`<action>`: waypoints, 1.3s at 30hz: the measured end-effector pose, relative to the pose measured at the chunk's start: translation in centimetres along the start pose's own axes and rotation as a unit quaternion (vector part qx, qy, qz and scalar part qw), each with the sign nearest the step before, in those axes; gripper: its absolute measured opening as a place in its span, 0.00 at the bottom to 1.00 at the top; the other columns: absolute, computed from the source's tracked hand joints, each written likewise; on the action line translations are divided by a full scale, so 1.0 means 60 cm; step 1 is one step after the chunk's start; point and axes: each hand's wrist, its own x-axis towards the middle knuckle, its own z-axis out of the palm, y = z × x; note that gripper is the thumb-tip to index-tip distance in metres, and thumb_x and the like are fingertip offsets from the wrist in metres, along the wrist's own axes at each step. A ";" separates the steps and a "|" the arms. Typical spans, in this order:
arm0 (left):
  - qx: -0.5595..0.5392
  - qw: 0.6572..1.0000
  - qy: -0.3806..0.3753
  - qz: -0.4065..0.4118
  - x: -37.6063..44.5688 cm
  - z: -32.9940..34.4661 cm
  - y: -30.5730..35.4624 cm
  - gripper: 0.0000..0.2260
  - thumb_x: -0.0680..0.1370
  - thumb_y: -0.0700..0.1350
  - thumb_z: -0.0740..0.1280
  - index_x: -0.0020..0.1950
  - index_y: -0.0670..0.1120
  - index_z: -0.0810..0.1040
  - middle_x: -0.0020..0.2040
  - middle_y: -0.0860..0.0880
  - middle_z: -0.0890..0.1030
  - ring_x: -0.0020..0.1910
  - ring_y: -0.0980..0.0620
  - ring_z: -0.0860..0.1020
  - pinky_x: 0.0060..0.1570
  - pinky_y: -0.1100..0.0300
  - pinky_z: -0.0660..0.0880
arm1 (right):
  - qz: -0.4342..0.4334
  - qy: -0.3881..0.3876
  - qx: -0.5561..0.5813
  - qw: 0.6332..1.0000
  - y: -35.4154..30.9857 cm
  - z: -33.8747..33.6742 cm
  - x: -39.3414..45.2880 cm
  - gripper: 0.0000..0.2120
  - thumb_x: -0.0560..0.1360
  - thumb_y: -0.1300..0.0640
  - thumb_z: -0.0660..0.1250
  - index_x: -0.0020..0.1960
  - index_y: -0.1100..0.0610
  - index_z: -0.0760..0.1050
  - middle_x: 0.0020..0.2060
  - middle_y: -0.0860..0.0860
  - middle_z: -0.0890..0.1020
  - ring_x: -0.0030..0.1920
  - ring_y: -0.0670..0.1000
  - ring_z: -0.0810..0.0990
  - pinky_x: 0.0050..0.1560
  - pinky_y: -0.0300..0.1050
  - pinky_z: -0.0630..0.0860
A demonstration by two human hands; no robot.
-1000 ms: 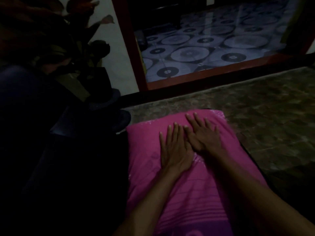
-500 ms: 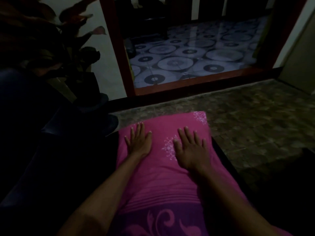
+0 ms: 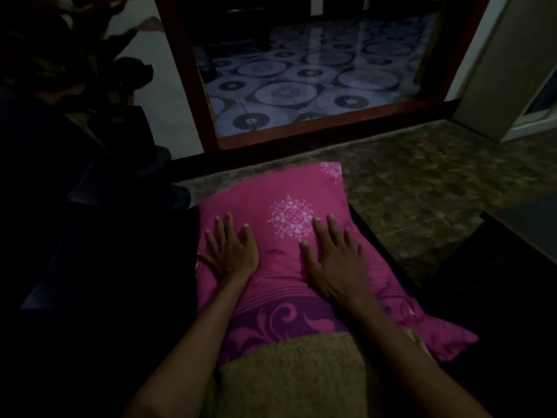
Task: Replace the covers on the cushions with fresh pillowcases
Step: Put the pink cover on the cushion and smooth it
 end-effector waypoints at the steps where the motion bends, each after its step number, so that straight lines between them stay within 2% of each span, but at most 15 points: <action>1: 0.000 1.000 -0.017 -0.002 0.003 -0.001 0.001 0.27 0.84 0.60 0.51 0.82 0.57 0.50 0.82 0.56 0.47 0.81 0.47 0.44 0.73 0.30 0.41 | -0.010 0.006 -0.010 1.000 -0.001 -0.004 -0.010 0.33 0.79 0.29 0.42 0.81 0.40 0.46 0.82 0.46 0.48 0.81 0.60 0.51 0.77 0.67 0.52; 4: -0.029 0.996 -0.081 0.009 0.014 -0.021 -0.008 0.30 0.83 0.64 0.50 0.82 0.57 0.47 0.82 0.56 0.44 0.81 0.47 0.42 0.73 0.31 0.39 | -0.071 -0.001 -0.030 0.997 0.006 -0.006 -0.064 0.35 0.77 0.28 0.39 0.81 0.38 0.44 0.82 0.43 0.45 0.81 0.55 0.46 0.78 0.64 0.49; 6: -0.047 0.992 -0.115 0.015 0.003 -0.047 -0.015 0.32 0.82 0.65 0.52 0.82 0.54 0.49 0.83 0.53 0.45 0.81 0.47 0.43 0.74 0.33 0.39 | -0.095 -0.014 -0.025 0.995 0.025 -0.004 -0.097 0.34 0.77 0.27 0.38 0.81 0.36 0.44 0.81 0.39 0.42 0.81 0.50 0.41 0.79 0.61 0.45; 10: -0.014 0.990 -0.133 -0.053 -0.100 -0.089 -0.035 0.35 0.81 0.65 0.52 0.83 0.48 0.49 0.83 0.47 0.45 0.80 0.39 0.43 0.72 0.32 0.36 | -0.078 -0.014 -0.018 0.997 0.045 -0.002 -0.111 0.34 0.76 0.27 0.37 0.81 0.35 0.44 0.81 0.38 0.43 0.82 0.50 0.41 0.79 0.62 0.43; 12: -0.037 0.990 -0.116 -0.064 -0.162 -0.081 -0.051 0.34 0.81 0.66 0.51 0.82 0.50 0.48 0.83 0.48 0.43 0.80 0.37 0.43 0.70 0.29 0.36 | -0.040 -0.024 -0.032 0.998 0.036 -0.007 -0.112 0.35 0.76 0.26 0.39 0.80 0.34 0.42 0.81 0.39 0.42 0.82 0.53 0.41 0.77 0.68 0.41; 14: -0.080 0.993 -0.066 -0.050 -0.204 -0.055 -0.068 0.35 0.80 0.68 0.48 0.82 0.51 0.50 0.83 0.48 0.46 0.80 0.38 0.45 0.71 0.30 0.39 | 0.028 -0.035 -0.042 0.998 0.028 -0.009 -0.120 0.35 0.76 0.25 0.42 0.80 0.33 0.41 0.81 0.40 0.40 0.81 0.56 0.40 0.73 0.74 0.39; 18: -0.149 0.989 0.017 -0.008 -0.223 -0.018 -0.081 0.41 0.74 0.69 0.44 0.81 0.47 0.58 0.81 0.40 0.56 0.79 0.35 0.51 0.77 0.44 0.43 | 0.072 -0.029 -0.035 0.996 0.016 0.001 -0.136 0.35 0.75 0.23 0.44 0.78 0.31 0.41 0.81 0.40 0.39 0.81 0.59 0.39 0.70 0.80 0.38; 21: -0.157 0.987 0.011 -0.017 -0.219 -0.022 -0.080 0.43 0.73 0.70 0.43 0.81 0.46 0.57 0.81 0.39 0.56 0.80 0.37 0.51 0.77 0.48 0.42 | 0.066 -0.055 -0.017 0.996 0.011 -0.011 -0.132 0.36 0.75 0.23 0.46 0.79 0.32 0.41 0.81 0.41 0.40 0.81 0.59 0.40 0.71 0.80 0.39; 23: -0.151 0.988 -0.016 -0.008 -0.210 -0.039 -0.084 0.40 0.77 0.70 0.46 0.82 0.46 0.55 0.81 0.39 0.54 0.80 0.40 0.51 0.77 0.50 0.41 | 0.042 -0.075 -0.016 0.996 0.023 -0.027 -0.142 0.38 0.75 0.23 0.47 0.80 0.34 0.42 0.82 0.42 0.41 0.81 0.57 0.41 0.73 0.78 0.42; 25: -0.150 0.987 -0.056 -0.007 -0.188 -0.056 -0.093 0.38 0.79 0.68 0.53 0.82 0.46 0.54 0.81 0.40 0.54 0.80 0.41 0.52 0.78 0.50 0.46 | 0.022 -0.086 -0.004 0.996 0.039 -0.051 -0.166 0.42 0.73 0.21 0.50 0.81 0.37 0.45 0.82 0.43 0.43 0.82 0.54 0.43 0.75 0.74 0.44; 29: -0.188 0.966 -0.132 -0.122 -0.162 -0.096 -0.138 0.44 0.76 0.69 0.62 0.80 0.41 0.58 0.79 0.36 0.60 0.77 0.38 0.61 0.76 0.49 0.58 | -0.066 -0.077 0.006 0.995 0.029 -0.071 -0.215 0.51 0.62 0.14 0.49 0.80 0.35 0.47 0.82 0.43 0.45 0.81 0.52 0.42 0.78 0.66 0.48; 32: -0.258 0.937 -0.201 -0.120 -0.192 -0.103 -0.148 0.40 0.78 0.67 0.59 0.80 0.42 0.58 0.79 0.40 0.61 0.77 0.42 0.62 0.76 0.51 0.60 | -0.121 -0.112 -0.031 0.986 -0.015 -0.040 -0.228 0.44 0.66 0.16 0.49 0.77 0.28 0.40 0.80 0.38 0.40 0.80 0.51 0.36 0.77 0.69 0.39; 35: -0.295 0.920 -0.227 -0.121 -0.212 -0.106 -0.140 0.46 0.75 0.71 0.60 0.81 0.41 0.53 0.80 0.40 0.57 0.78 0.44 0.60 0.76 0.51 0.59 | -0.115 -0.094 -0.062 0.987 -0.014 -0.004 -0.229 0.38 0.71 0.19 0.47 0.76 0.26 0.35 0.79 0.35 0.37 0.80 0.53 0.34 0.74 0.71 0.34; 37: -0.327 0.910 -0.232 -0.107 -0.208 -0.123 -0.142 0.53 0.66 0.75 0.67 0.80 0.43 0.60 0.78 0.43 0.65 0.75 0.47 0.66 0.74 0.53 0.63 | -0.106 -0.085 -0.068 0.988 -0.002 -0.004 -0.224 0.37 0.72 0.20 0.46 0.76 0.26 0.36 0.79 0.34 0.38 0.81 0.53 0.36 0.75 0.72 0.37; 39: -0.345 0.891 -0.266 -0.130 -0.203 -0.150 -0.147 0.43 0.68 0.69 0.72 0.76 0.46 0.69 0.72 0.47 0.73 0.69 0.48 0.74 0.66 0.56 0.71 | -0.098 -0.099 -0.079 0.987 -0.005 -0.018 -0.223 0.38 0.71 0.20 0.45 0.77 0.28 0.37 0.80 0.36 0.41 0.81 0.54 0.38 0.75 0.72 0.40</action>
